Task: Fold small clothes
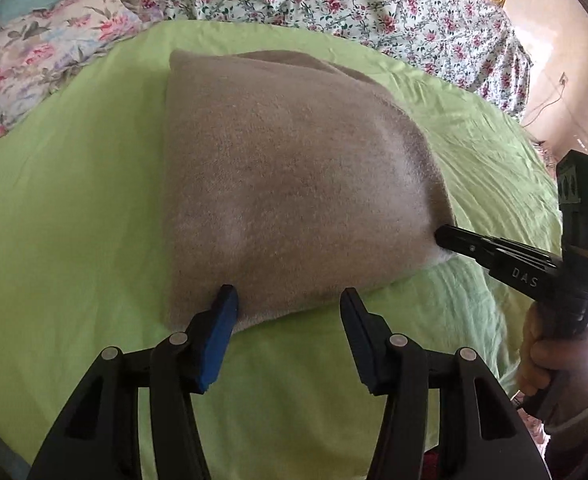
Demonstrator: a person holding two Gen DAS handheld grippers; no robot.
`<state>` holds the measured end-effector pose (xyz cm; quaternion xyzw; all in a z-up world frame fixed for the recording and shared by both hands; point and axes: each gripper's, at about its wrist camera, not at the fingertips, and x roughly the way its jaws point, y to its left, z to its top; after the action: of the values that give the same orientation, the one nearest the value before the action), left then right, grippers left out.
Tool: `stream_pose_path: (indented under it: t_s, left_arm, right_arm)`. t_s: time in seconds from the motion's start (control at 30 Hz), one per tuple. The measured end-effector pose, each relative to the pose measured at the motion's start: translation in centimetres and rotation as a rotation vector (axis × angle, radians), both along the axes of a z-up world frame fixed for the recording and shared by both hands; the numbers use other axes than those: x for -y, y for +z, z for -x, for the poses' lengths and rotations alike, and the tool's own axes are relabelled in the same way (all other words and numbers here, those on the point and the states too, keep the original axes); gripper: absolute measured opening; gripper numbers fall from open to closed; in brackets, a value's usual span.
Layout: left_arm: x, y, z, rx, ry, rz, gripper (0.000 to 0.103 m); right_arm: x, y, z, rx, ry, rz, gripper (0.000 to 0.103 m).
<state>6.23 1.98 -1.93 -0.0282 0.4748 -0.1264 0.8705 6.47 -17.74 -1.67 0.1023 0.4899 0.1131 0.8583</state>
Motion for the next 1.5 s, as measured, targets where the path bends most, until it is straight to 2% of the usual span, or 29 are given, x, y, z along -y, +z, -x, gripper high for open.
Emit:
stream_pose_path:
  t_s: [0.23, 0.3, 0.47, 0.57, 0.87, 0.97, 1.03, 1.07, 1.13, 1.17, 1.2, 1.33, 1.5]
  left_arm:
    - [-0.7, 0.6, 1.8, 0.002, 0.061, -0.011, 0.056]
    - [-1.4, 0.7, 2.4, -0.001, 0.089, -0.029, 0.064]
    - [-3.0, 1.0, 3.8, 0.002, 0.132, -0.026, 0.068]
    - [-3.3, 1.6, 4.6, 0.017, 0.139, -0.033, 0.077]
    - [-3.0, 3.7, 6.9, 0.068, 0.122, -0.119, 0.085]
    - [-3.0, 4.1, 7.4, 0.092, 0.119, -0.157, 0.092]
    - [-3.0, 4.3, 7.7, 0.107, 0.128, -0.179, 0.1]
    - [-3.0, 4.4, 7.7, 0.112, 0.133, -0.181, 0.1]
    - [-3.4, 4.3, 7.2, 0.106, 0.139, -0.173, 0.1]
    - [-3.5, 4.2, 7.1, 0.102, 0.143, -0.169, 0.1]
    - [-3.6, 4.2, 6.9, 0.099, 0.148, -0.167, 0.1]
    - [-3.8, 3.9, 6.2, 0.095, 0.151, -0.18, 0.1]
    - [-4.5, 3.7, 3.6, 0.087, 0.16, -0.148, 0.1]
  right_arm:
    - [0.8, 0.5, 1.1, -0.007, -0.028, -0.014, 0.002]
    - [1.0, 1.0, 1.9, 0.003, -0.041, -0.005, 0.004]
    - [1.7, 2.4, 3.9, 0.023, -0.058, -0.005, 0.004]
    - [2.0, 3.1, 5.6, 0.037, -0.069, -0.008, 0.004]
    - [1.4, 3.5, 8.4, -0.008, -0.033, -0.025, 0.004]
    - [0.9, 3.5, 9.1, -0.02, -0.011, -0.018, 0.004]
    - [0.7, 3.4, 9.4, -0.029, -0.005, -0.022, 0.005]
    - [0.7, 3.4, 9.5, -0.033, -0.003, -0.025, 0.007]
    - [0.5, 3.3, 9.5, -0.032, -0.005, -0.026, 0.025]
    - [0.4, 3.4, 9.6, -0.024, -0.007, -0.025, 0.046]
    - [0.4, 3.6, 9.6, -0.003, -0.009, -0.021, 0.055]
    - [0.0, 4.1, 9.2, 0.03, 0.017, -0.001, 0.055]
    - [0.1, 4.3, 5.9, 0.044, 0.029, -0.002, 0.055]
